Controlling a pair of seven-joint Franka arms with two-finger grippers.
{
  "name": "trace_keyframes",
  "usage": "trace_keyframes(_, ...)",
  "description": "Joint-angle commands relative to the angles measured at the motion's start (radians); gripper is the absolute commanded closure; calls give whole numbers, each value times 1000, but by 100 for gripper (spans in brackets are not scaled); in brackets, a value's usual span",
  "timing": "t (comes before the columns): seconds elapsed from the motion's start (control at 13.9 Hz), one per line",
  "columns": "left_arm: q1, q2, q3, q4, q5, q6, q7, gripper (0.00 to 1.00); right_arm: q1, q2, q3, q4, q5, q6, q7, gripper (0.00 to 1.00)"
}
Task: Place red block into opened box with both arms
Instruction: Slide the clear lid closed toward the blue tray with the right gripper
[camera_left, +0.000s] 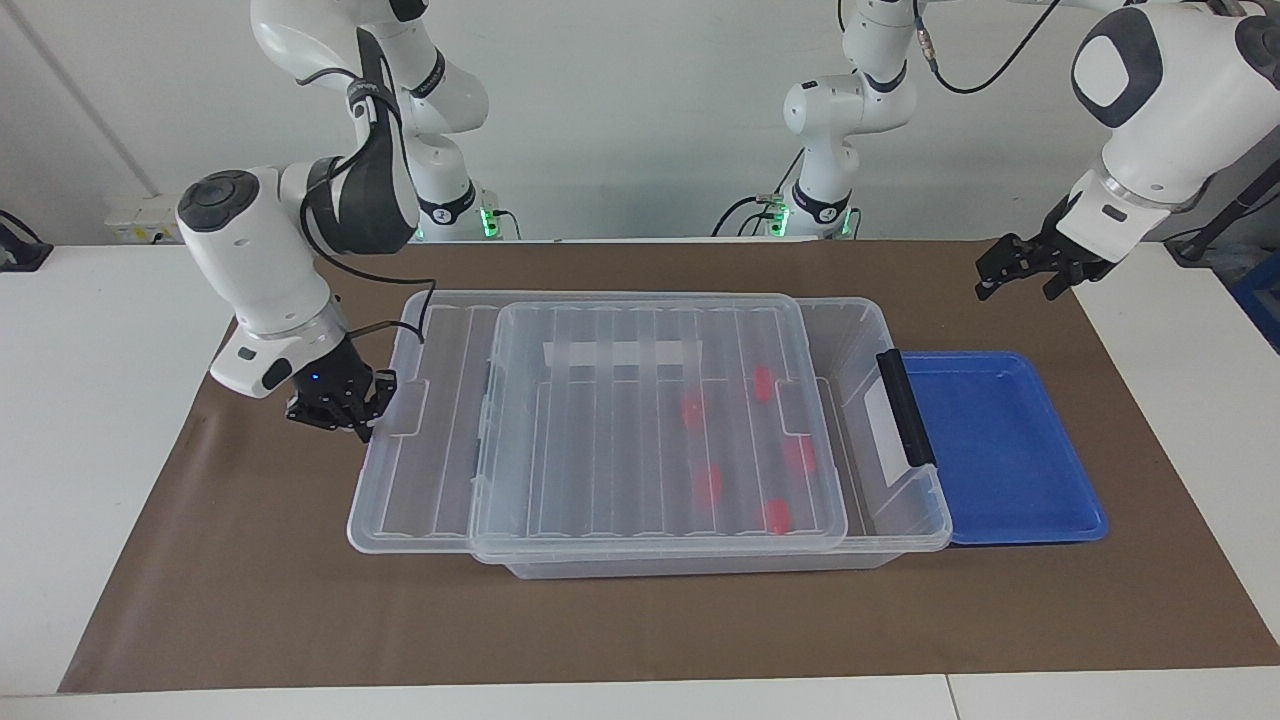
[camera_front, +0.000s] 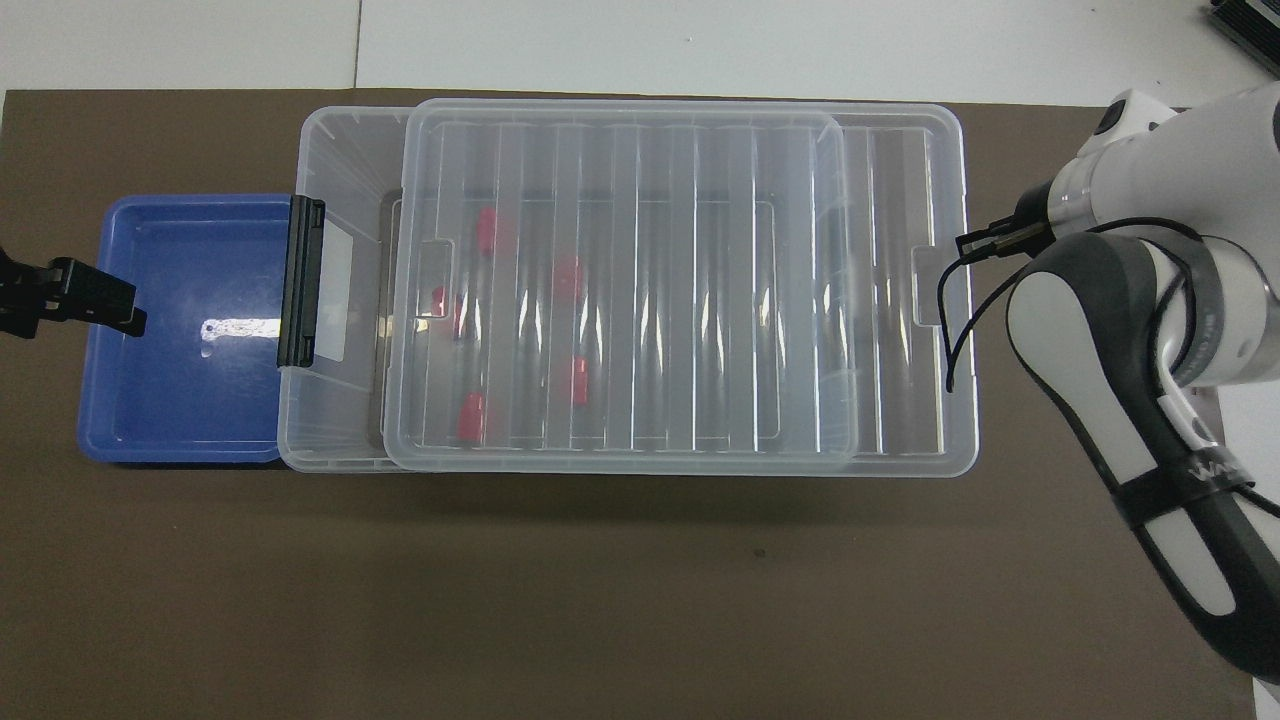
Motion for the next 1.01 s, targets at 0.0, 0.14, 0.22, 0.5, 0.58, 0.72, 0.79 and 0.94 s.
trace_keyframes(0.0, -18, 15, 12, 34, -5, -31, -10, 0, 32, -1, 2, -13, 26, 25, 57, 100)
trace_keyframes(0.14, -18, 12, 12, 34, -5, -33, -10, 0, 60, -3, 2, -13, 26, 22, 89, 100)
trace_keyframes(0.22, -18, 12, 12, 34, -4, -33, -10, 0, 71, -3, 4, -14, 26, 23, 101, 100)
trace_keyframes(0.5, -18, 12, 10, 34, -5, -31, -10, 0, 103, -6, 4, -24, 77, 26, 152, 100)
trace_keyframes(0.58, -18, 12, 10, 34, -5, -31, -10, 0, 104, -6, 4, -24, 93, 32, 154, 100)
trace_keyframes(0.72, -18, 12, 0, 34, -4, -28, -10, 0, 104, -6, 4, -24, 107, 34, 152, 100)
trace_keyframes(0.79, -18, 10, -2, 34, -4, -28, -12, 0, 104, -7, 4, -24, 107, 34, 152, 100)
trace_keyframes(0.94, -18, 10, -4, 34, -5, -25, -10, 0, 103, -6, 2, -22, 106, 29, 151, 100)
